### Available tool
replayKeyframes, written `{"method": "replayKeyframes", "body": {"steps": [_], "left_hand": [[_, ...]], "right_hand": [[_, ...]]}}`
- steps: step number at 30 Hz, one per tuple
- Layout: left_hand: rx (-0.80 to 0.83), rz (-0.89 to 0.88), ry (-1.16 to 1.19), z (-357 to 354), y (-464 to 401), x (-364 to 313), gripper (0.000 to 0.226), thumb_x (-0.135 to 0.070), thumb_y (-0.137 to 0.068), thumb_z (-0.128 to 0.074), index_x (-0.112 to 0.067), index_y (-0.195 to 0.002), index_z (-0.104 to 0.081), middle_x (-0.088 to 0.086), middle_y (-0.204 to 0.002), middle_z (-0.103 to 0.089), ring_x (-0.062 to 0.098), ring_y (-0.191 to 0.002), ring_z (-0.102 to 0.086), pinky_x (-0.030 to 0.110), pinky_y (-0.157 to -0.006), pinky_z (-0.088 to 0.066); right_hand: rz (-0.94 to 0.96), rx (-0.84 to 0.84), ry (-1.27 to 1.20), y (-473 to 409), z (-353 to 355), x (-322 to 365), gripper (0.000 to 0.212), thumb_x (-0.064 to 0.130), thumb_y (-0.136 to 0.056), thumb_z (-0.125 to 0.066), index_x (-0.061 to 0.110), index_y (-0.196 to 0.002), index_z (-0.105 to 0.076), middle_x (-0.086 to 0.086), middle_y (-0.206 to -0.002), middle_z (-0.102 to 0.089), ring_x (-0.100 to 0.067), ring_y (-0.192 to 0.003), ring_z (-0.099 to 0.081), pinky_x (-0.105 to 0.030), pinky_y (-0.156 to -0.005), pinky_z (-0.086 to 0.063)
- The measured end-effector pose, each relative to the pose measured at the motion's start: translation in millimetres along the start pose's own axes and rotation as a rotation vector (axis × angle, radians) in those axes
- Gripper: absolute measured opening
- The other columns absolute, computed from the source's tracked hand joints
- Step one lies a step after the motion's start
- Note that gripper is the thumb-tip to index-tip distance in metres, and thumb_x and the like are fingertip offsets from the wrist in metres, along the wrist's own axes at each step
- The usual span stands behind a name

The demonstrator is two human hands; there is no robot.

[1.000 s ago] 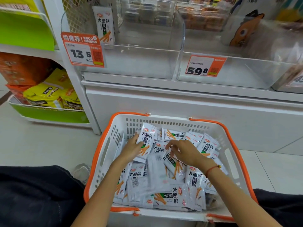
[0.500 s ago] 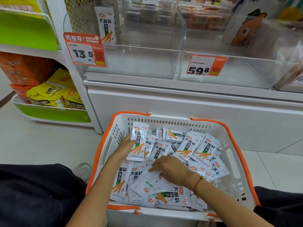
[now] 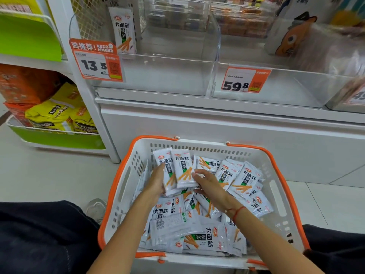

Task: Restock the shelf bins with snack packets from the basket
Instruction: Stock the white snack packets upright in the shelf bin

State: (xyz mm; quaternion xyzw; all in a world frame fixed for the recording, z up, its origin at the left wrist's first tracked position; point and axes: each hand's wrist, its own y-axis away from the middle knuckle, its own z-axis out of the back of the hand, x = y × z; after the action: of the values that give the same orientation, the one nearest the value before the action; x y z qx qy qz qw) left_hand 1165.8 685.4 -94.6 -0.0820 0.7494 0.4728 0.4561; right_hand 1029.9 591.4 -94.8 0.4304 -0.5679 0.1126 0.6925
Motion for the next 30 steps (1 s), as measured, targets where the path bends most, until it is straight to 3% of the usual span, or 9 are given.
{"method": "replayKeyframes", "body": {"steps": [4, 10, 12, 15, 18, 21, 25, 27, 30], "left_hand": [[0.046, -0.088, -0.09, -10.3, 5.8, -4.1, 0.023, -0.024, -0.1, -0.043, -0.014, -0.117, -0.055, 0.014, -0.118, -0.062, 0.026, -0.095, -0.062, 0.045, -0.094, -0.048], [-0.052, -0.233, -0.153, -2.9, 12.5, 0.2, 0.034, -0.027, -0.1, -0.044, -0.017, -0.132, -0.042, 0.007, -0.134, -0.053, 0.019, -0.112, -0.055, 0.043, -0.099, -0.045], [-0.12, -0.245, -0.116, 7.3, 7.9, -4.1, 0.042, -0.031, -0.099, -0.044, -0.012, -0.136, -0.038, 0.0, -0.137, -0.045, 0.016, -0.113, -0.048, 0.04, -0.1, -0.042], [-0.146, -0.193, -0.016, 21.7, -9.2, -3.0, 0.069, -0.058, -0.086, -0.05, -0.021, -0.143, -0.037, 0.004, -0.143, -0.046, 0.025, -0.125, -0.049, 0.049, -0.106, -0.039], [-0.148, -0.121, 0.189, 24.0, -9.6, -6.3, 0.033, -0.036, -0.098, -0.044, -0.019, -0.123, -0.055, 0.007, -0.117, -0.062, 0.026, -0.106, -0.06, 0.047, -0.097, -0.047], [-0.124, -0.083, 0.277, 22.3, -3.7, -9.1, 0.018, -0.017, -0.095, -0.043, -0.016, -0.102, -0.059, 0.005, -0.085, -0.064, 0.02, -0.076, -0.06, 0.035, -0.076, -0.049], [-0.113, -0.125, 0.194, 28.1, -8.2, -6.5, 0.034, -0.016, -0.096, -0.046, -0.01, -0.129, -0.052, 0.009, -0.103, -0.065, 0.02, -0.082, -0.062, 0.033, -0.069, -0.051], [-0.095, -0.163, 0.128, 29.2, -10.6, -6.4, 0.034, -0.015, -0.096, -0.046, -0.011, -0.129, -0.052, 0.011, -0.114, -0.063, 0.022, -0.088, -0.063, 0.033, -0.071, -0.052], [-0.125, -0.174, 0.038, 28.6, -10.7, -3.8, 0.033, -0.02, -0.096, -0.05, -0.019, -0.128, -0.047, 0.008, -0.126, -0.059, 0.027, -0.108, -0.059, 0.046, -0.093, -0.049]], "right_hand": [[0.175, -0.062, 0.209, -2.1, -13.1, -6.8, 0.014, 0.022, -0.091, -0.063, 0.01, -0.097, -0.064, -0.016, -0.087, -0.07, -0.023, -0.078, -0.066, -0.039, -0.079, -0.057], [0.394, -0.159, 0.595, 3.2, -24.2, -4.6, 0.024, 0.027, -0.084, -0.071, 0.019, -0.103, -0.059, 0.007, -0.087, -0.062, -0.013, -0.079, -0.062, -0.03, -0.072, -0.052], [0.36, 0.071, 0.834, 6.2, -22.7, -0.2, 0.033, 0.029, -0.078, -0.076, 0.021, -0.1, -0.052, 0.005, -0.094, -0.059, -0.015, -0.082, -0.057, -0.032, -0.075, -0.049], [0.219, 0.571, 1.233, 15.1, -20.9, -8.9, 0.054, 0.032, -0.072, -0.08, 0.019, -0.116, -0.052, -0.002, -0.118, -0.051, -0.013, -0.101, -0.044, -0.031, -0.091, -0.042], [0.304, 0.6, 1.437, 22.7, -19.9, -25.0, 0.066, 0.033, -0.07, -0.081, 0.022, -0.125, -0.045, -0.002, -0.126, -0.042, -0.017, -0.112, -0.039, -0.034, -0.095, -0.038], [0.191, 0.606, 1.34, 19.9, -13.7, -13.0, 0.06, 0.024, -0.079, -0.073, 0.02, -0.131, -0.042, -0.004, -0.13, -0.049, -0.02, -0.11, -0.05, -0.037, -0.096, -0.043], [-0.076, 0.498, 0.855, 7.2, 17.0, 24.5, 0.028, 0.016, -0.095, -0.051, 0.01, -0.122, -0.048, -0.006, -0.108, -0.063, -0.018, -0.084, -0.063, -0.032, -0.08, -0.053], [-0.098, 0.434, 0.594, 7.6, 36.7, 36.9, 0.016, 0.012, -0.099, -0.046, 0.009, -0.105, -0.06, -0.005, -0.1, -0.068, -0.017, -0.084, -0.067, -0.023, -0.073, -0.055], [-0.059, 0.25, 0.376, 7.2, 56.8, 44.2, 0.023, 0.009, -0.099, -0.046, 0.006, -0.112, -0.064, -0.01, -0.1, -0.072, -0.014, -0.079, -0.069, -0.019, -0.064, -0.054]]}}
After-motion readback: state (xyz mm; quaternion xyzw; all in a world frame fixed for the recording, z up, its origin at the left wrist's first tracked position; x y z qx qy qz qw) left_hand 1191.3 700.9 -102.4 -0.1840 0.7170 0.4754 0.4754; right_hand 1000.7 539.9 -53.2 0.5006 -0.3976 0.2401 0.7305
